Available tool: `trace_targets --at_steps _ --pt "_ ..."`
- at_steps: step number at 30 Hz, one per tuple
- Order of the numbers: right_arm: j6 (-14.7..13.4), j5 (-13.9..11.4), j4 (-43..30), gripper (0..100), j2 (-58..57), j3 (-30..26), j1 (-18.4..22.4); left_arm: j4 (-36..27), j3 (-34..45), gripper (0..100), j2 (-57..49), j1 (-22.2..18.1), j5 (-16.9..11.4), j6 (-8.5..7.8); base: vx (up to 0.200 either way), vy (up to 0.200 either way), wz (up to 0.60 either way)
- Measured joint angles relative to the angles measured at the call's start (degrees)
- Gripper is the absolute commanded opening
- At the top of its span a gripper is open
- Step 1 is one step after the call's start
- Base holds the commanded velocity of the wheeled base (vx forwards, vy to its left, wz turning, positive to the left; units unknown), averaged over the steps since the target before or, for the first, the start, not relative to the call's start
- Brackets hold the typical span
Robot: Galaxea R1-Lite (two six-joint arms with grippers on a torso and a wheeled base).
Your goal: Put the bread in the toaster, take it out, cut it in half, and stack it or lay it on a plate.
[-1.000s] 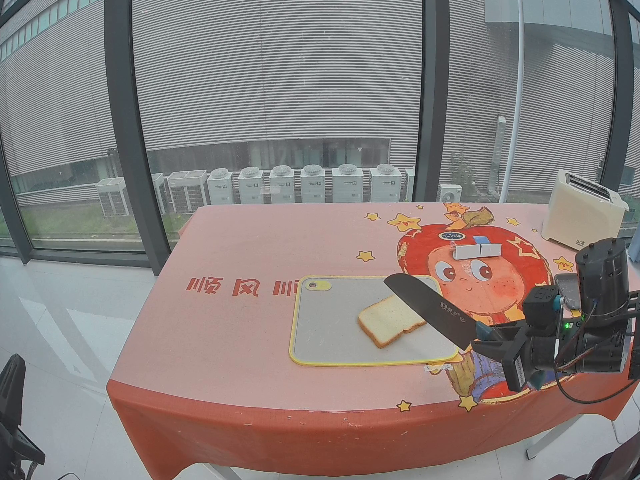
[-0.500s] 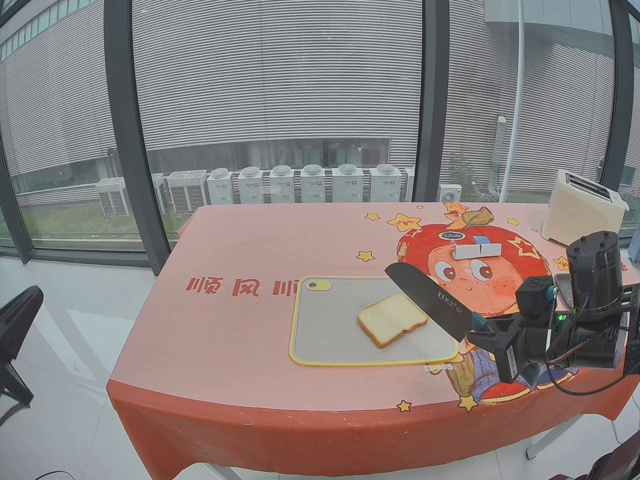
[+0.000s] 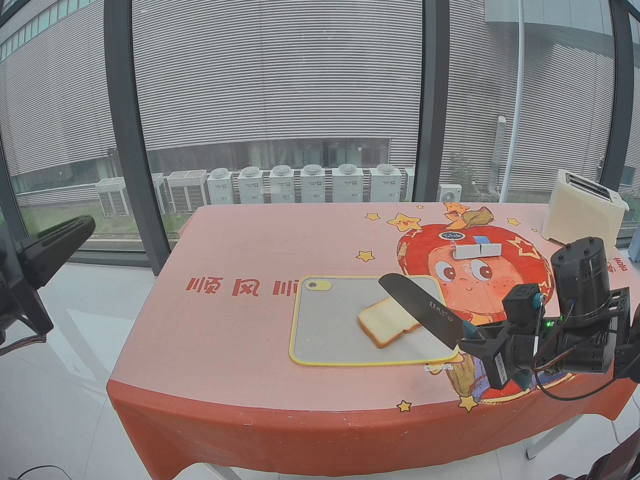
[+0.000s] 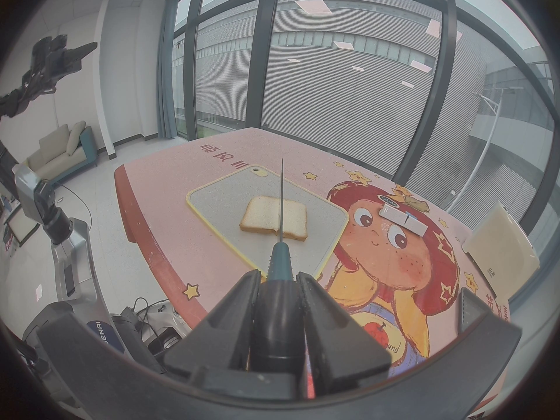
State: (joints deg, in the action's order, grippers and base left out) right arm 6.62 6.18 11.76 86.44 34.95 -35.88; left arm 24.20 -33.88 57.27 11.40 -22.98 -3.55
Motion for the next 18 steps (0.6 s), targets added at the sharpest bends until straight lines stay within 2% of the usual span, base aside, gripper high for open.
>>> trace_targets --at_steps 1,7,14,18 --pt "0.0 0.0 0.0 0 0.2 -0.1 0.0 0.0 -0.6 0 1.2 0.0 -1.3 0.29 0.0 0.0 0.0" --pt "0.0 0.1 0.1 0 0.9 -0.1 -0.3 0.0 -3.7 0 5.9 0.0 -4.3 0.68 0.0 0.0 0.0" --pt "0.0 0.4 0.1 0 1.2 0.3 -0.8 0.1 -10.2 0 13.8 0.5 -5.9 3.5 0.0 0.0 0.0" --pt "0.0 0.5 0.1 0 1.5 0.6 -1.0 2.6 -15.1 0 20.2 1.9 -6.7 4.58 0.0 0.0 0.0"
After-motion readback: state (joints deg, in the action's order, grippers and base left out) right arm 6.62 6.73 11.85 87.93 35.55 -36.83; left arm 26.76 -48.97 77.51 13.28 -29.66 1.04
